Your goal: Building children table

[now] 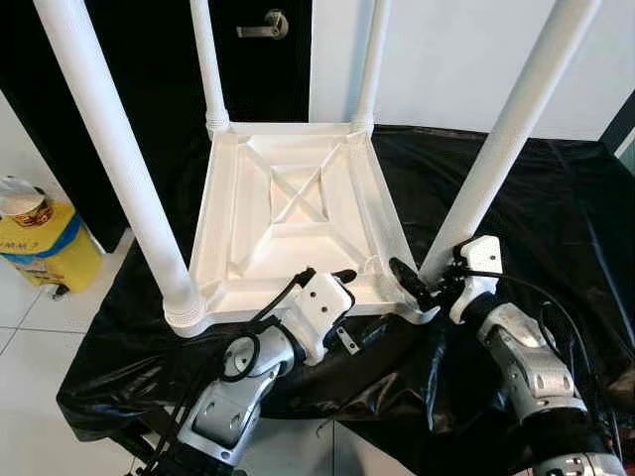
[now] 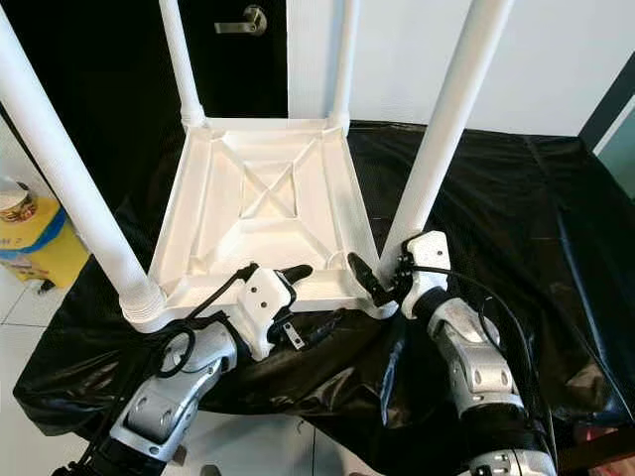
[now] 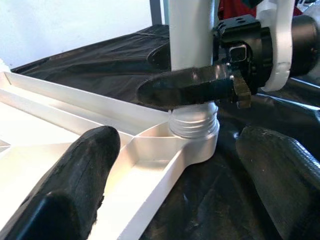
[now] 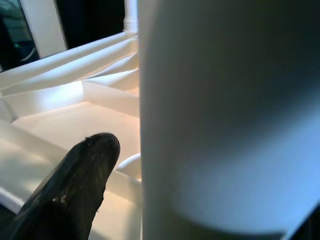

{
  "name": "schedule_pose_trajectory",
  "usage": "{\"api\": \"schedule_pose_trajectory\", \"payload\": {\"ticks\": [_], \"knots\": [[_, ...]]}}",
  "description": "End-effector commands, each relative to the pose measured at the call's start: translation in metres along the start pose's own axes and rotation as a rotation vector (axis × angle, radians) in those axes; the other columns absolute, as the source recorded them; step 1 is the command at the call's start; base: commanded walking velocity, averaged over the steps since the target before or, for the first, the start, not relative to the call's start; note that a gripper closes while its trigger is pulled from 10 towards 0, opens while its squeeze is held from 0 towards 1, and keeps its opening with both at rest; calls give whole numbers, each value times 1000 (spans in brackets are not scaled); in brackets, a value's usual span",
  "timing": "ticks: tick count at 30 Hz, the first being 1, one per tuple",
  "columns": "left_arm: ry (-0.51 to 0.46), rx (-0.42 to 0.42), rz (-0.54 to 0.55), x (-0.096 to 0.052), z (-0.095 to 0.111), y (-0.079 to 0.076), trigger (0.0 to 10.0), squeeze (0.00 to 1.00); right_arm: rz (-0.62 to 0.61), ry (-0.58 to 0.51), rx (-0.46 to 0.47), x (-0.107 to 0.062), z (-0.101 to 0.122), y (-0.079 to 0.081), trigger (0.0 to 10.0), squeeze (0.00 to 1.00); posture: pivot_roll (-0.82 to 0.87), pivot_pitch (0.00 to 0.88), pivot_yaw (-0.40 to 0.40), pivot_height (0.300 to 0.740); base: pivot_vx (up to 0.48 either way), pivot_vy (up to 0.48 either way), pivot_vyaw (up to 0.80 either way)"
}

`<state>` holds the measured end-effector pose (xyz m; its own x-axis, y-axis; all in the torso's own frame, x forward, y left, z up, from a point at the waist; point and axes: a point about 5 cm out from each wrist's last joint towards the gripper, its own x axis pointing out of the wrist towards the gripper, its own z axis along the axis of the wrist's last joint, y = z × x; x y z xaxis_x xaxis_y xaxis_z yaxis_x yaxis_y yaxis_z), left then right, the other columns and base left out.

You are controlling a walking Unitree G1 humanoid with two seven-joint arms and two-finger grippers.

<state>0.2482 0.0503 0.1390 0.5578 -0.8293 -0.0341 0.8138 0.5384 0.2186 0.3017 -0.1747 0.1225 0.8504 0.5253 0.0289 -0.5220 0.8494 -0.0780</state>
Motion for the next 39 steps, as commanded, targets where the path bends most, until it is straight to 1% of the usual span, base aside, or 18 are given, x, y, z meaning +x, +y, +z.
{"api": "schedule_pose_trajectory", "payload": {"ticks": [1, 4, 7, 8, 9, 10, 11, 13, 14, 22, 23, 24, 30, 31, 33, 35, 36, 39], "knots": [[2, 3, 22, 0, 0, 0, 10000, 0, 37, 23, 0, 4, -3, 4, 10000, 0, 24, 0, -77, 740, 0, 0, 0], [-1, -1, 33, 0, 1, 0, 10000, 0, 94, 50, -5, 10, -7, 4, 10000, 0, 30, 5, -81, 740, 0, 0, 0], [-1, -2, 38, 0, 1, 0, 10000, 0, 99, 53, -10, 14, -8, 2, 10000, 0, 33, 8, -81, 740, 0, 0, 0], [-1, -2, 40, 0, 1, 1, 10000, 0, 102, 57, -12, 15, -9, 2, 8588, 0, 39, 9, -83, 740, 0, 0, 0], [0, -2, 42, 0, 1, 1, 10000, 0, 103, 57, -13, 18, -10, 2, 4706, 0, 44, 10, -83, 740, 0, 0, 0], [0, -1, 43, -1, 1, 1, 10000, 0, 105, 57, -13, 19, -10, 3, 4706, 0, 45, 11, -84, 740, 0, 0, 0], [1, 0, 45, -1, 1, 2, 10000, 0, 108, 58, -16, 21, -11, 4, 510, 0, 50, 12, -85, 740, 0, 0, 0], [2, 1, 47, -2, 1, 2, 10000, 0, 110, 59, -18, 22, -11, 5, 510, 0, 51, 12, -85, 740, 0, 0, 0], [3, 2, 49, -2, 1, 3, 10000, 0, 113, 59, -19, 24, -12, 5, 0, 0, 54, 15, -84, 740, 0, 0, 0], [6, 3, 55, -2, 1, 3, 10000, 0, 105, 70, -24, 25, -14, 3, 0, 0, 50, 16, -80, 740, 0, 0, 0], [6, 5, 54, -2, 1, 4, 10000, 0, 100, 71, -20, 24, -15, 3, 196, 0, 47, 13, -78, 740, 0, 0, 0], [4, 6, 54, -1, 2, 4, 10000, 0, 90, 70, -17, 23, -17, 4, 10000, 0, 43, 11, -76, 740, 0, 0, 0], [-2, 10, 51, 0, 4, 5, 10000, 0, 64, 65, -5, 22, -18, 4, 10000, 0, 43, 11, -75, 740, 0, 0, 0], [-2, 11, 49, 1, 4, 6, 10000, 0, 21, 80, -20, 21, -21, 4, 10000, 0, 35, 7, -67, 740, 0, 0, 0], [-2, 11, 49, 1, 4, 6, 10000, 0, 21, 80, -20, 21, -21, 4, 10000, 0, 35, 7, -67, 740, 0, 0, 0], [-1, 15, 38, 3, 3, 6, 10000, 0, -91, 112, -38, 16, -27, 1, 10000, 0, 25, 0, -53, 740, 0, 0, 0], [-1, 15, 38, 3, 3, 6, 10000, 0, -91, 112, -38, 16, -27, 1, 10000, 0, 25, 0, -53, 740, 0, 0, 0], [0, 22, 29, 4, 3, 8, 10000, 0, -185, 121, -37, 10, -31, 0, 10000, 0, 18, 0, -44, 740, 0, 0, 0]]}}
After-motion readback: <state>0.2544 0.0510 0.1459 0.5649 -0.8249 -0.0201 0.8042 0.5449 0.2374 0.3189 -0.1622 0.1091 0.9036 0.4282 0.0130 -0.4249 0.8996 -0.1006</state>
